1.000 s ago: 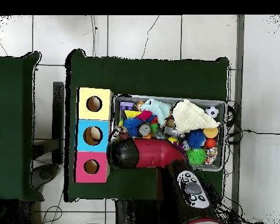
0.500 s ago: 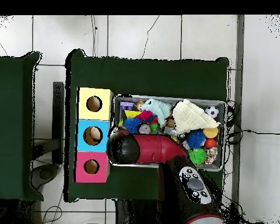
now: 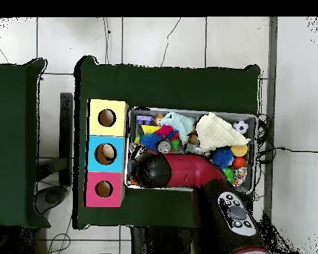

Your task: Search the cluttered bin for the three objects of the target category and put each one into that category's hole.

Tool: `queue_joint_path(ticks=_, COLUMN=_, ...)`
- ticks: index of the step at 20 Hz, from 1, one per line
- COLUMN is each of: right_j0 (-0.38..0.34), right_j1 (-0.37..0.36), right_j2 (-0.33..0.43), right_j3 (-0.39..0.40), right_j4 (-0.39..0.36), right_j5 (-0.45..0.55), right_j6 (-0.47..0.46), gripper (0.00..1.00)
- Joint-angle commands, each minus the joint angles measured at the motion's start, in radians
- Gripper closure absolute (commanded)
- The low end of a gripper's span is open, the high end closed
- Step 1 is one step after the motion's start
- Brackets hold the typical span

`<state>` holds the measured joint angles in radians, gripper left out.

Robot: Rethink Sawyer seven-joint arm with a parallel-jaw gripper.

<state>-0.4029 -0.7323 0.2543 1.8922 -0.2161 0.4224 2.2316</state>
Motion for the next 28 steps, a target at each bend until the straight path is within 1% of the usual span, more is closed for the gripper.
queue_joint_path(ticks=1, right_j0=-0.055, right_j1=0.016, right_j2=0.062, right_j3=0.037, right_j4=-0.110, right_j5=0.058, right_j6=-0.159, gripper=0.00)
queue_joint_path(ticks=5, right_j0=-0.070, right_j1=0.019, right_j2=0.062, right_j3=0.067, right_j4=-0.139, right_j5=0.015, right_j6=-0.122, gripper=0.00)
queue_joint_path(ticks=10, right_j0=-0.069, right_j1=-0.006, right_j2=0.044, right_j3=0.126, right_j4=-0.165, right_j5=-0.029, right_j6=-0.059, gripper=0.00)
queue_joint_path(ticks=18, right_j0=-0.052, right_j1=0.000, right_j2=0.010, right_j3=0.187, right_j4=-0.182, right_j5=-0.111, right_j6=0.027, gripper=0.00)
queue_joint_path(ticks=21, right_j0=-0.042, right_j1=-0.010, right_j2=0.003, right_j3=0.202, right_j4=-0.179, right_j5=-0.117, right_j6=0.042, gripper=0.00)
queue_joint_path(ticks=28, right_j0=-0.031, right_j1=0.001, right_j2=-0.007, right_j3=0.209, right_j4=-0.170, right_j5=-0.140, right_j6=0.053, gripper=0.00)
